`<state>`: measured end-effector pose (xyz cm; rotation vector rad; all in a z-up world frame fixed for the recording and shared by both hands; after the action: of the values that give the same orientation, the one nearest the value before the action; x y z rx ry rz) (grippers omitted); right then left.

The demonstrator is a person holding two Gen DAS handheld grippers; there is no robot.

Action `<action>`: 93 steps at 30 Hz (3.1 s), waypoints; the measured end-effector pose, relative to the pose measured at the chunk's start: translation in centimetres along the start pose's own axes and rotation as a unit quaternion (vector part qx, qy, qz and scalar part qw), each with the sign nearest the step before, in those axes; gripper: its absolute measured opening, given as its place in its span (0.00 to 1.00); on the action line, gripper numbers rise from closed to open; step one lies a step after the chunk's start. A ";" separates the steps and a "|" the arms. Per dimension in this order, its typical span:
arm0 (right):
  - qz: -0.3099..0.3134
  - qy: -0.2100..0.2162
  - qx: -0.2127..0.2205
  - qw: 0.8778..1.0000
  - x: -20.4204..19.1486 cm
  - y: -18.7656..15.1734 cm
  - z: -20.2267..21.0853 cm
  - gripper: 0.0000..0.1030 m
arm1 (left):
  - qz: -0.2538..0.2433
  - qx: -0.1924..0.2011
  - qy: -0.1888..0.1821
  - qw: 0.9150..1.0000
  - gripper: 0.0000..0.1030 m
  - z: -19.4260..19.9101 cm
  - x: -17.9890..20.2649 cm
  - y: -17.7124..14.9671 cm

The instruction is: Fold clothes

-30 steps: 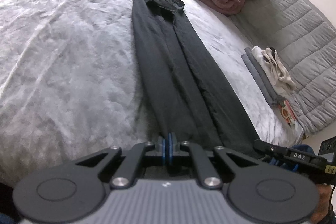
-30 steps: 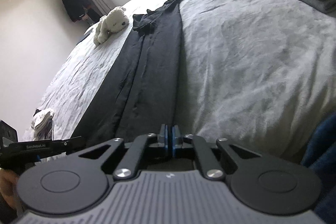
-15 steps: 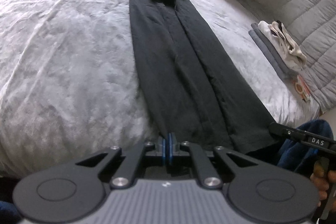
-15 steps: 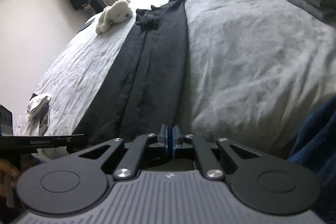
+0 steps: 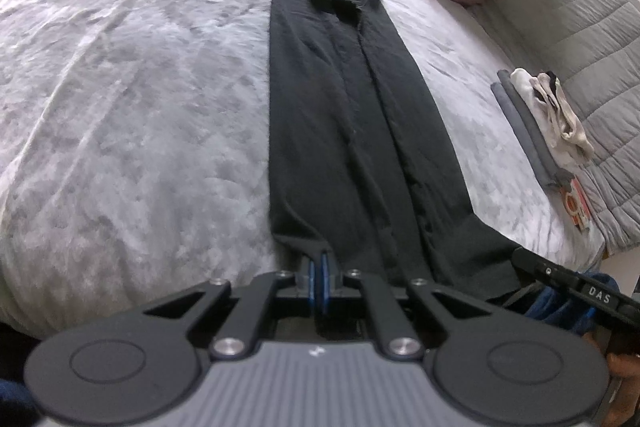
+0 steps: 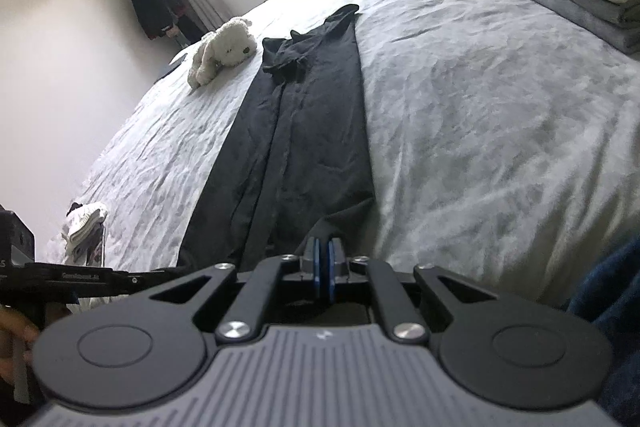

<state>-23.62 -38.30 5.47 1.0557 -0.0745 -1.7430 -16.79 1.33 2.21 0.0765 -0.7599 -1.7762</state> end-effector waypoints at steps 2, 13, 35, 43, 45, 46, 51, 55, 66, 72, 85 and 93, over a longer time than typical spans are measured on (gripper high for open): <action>0.001 0.003 0.003 1.000 0.0 0.1 0.0 0.07 | 0.003 -0.001 0.004 1.000 0.04 -0.2 -0.1 0.1; 0.008 0.001 0.008 1.000 0.0 0.7 -0.7 0.07 | 0.018 -0.010 0.029 0.999 0.05 -1.0 -0.3 1.1; 0.018 -0.019 0.014 1.000 -0.3 0.8 -1.4 0.07 | 0.001 -0.001 0.068 0.998 0.08 -0.9 0.2 1.9; 0.032 0.003 0.031 0.999 -2.1 3.7 -2.2 0.07 | 0.006 0.033 0.061 0.998 0.06 0.1 0.2 4.9; 0.034 0.001 0.031 0.999 -2.2 4.6 -3.0 0.07 | 0.009 0.032 0.058 0.998 0.06 -0.2 -0.1 5.2; 0.033 -0.005 0.029 0.999 -2.1 4.9 -3.4 0.07 | 0.006 0.031 0.056 0.998 0.06 -0.3 -0.1 5.2; 0.011 -0.009 0.019 1.000 -0.7 5.6 -4.5 0.07 | -0.062 0.026 0.034 0.997 0.08 0.3 0.6 3.2; -0.002 -0.009 0.010 1.000 0.0 6.1 -5.4 0.07 | -0.147 0.027 0.026 0.988 0.09 1.6 2.2 1.6; 0.034 -0.022 -0.067 0.997 1.7 2.2 -3.2 0.14 | -0.148 -0.010 0.050 0.988 0.25 0.3 0.6 -0.8; 0.006 -0.023 -0.083 0.996 2.9 -0.2 -1.2 0.39 | -0.098 -0.005 0.001 0.995 0.36 -0.3 -0.4 -1.8; -0.028 0.006 -0.105 0.994 3.4 -2.1 -1.3 0.11 | -0.052 -0.014 -0.019 0.998 0.02 -0.4 -0.2 -1.9; -0.056 0.069 -0.071 0.994 1.4 1.4 0.2 0.10 | -0.001 -0.001 -0.023 1.000 0.02 2.1 -0.2 2.3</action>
<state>-22.80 -40.14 5.51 1.0897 0.1961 -1.7418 -15.71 2.13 5.00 0.0352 -0.7918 -1.7866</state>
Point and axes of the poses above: each gripper's, at about its wrist camera, not at the fingertips, and z roughly against the way its jaws point, x to its right, y to its top, the point moved 3 cm from there along -z, roughly the way its jaws point, and after that the axes turned 12 degrees about -z, right-handed, at the moved point
